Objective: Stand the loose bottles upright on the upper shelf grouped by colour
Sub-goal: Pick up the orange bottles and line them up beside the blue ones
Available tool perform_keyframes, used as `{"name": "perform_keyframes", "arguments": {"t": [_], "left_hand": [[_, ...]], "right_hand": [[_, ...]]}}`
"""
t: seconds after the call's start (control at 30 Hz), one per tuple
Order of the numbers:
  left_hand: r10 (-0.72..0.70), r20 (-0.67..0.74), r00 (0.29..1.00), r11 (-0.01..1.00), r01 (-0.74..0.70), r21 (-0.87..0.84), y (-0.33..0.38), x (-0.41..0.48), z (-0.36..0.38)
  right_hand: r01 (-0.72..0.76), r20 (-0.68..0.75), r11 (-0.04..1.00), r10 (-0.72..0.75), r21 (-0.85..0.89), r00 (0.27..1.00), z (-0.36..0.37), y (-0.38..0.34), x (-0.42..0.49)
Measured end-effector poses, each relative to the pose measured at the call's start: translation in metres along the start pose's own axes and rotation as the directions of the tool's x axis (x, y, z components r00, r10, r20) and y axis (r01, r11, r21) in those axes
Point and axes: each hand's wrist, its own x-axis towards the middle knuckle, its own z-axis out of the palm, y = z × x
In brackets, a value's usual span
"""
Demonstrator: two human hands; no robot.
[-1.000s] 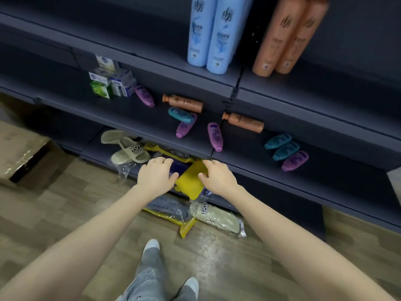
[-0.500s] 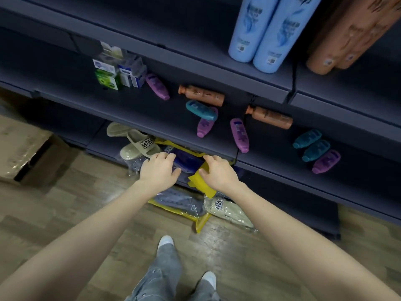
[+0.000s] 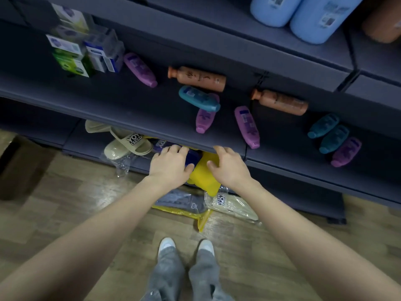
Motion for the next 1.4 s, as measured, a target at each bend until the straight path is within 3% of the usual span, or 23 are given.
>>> {"name": "perform_keyframes", "arguments": {"t": [0.5,0.7,0.83,1.07,1.2,1.4], "left_hand": [[0.002,-0.073,0.997,1.000,-0.002,-0.001,0.017,0.109,0.055],[-0.051,-0.183,0.982,0.991,0.026,-0.135,0.020,0.152,0.058],[-0.076,-0.211,0.975,0.977,0.030,-0.213,0.022,0.177,0.054],[-0.049,-0.116,0.992,0.957,0.013,-0.290,0.019,0.205,0.049],[-0.059,-0.116,0.992,0.917,0.008,-0.399,0.025,0.212,0.051],[-0.066,-0.175,0.982,0.886,-0.023,-0.462,0.023,0.206,0.051]], "right_hand": [[0.039,-0.120,0.999,-0.038,0.003,0.992,0.026,0.047,0.120],[0.126,-0.264,0.986,-0.093,0.111,0.960,0.019,0.042,0.172],[0.121,-0.338,0.963,-0.033,0.242,0.940,0.010,0.037,0.196],[0.070,-0.295,0.937,0.037,0.343,0.955,0.007,0.031,0.223],[-0.032,-0.272,0.841,0.211,0.539,0.939,0.002,0.023,0.232],[-0.040,-0.271,0.774,0.269,0.632,0.924,-0.001,0.008,0.232]]}}
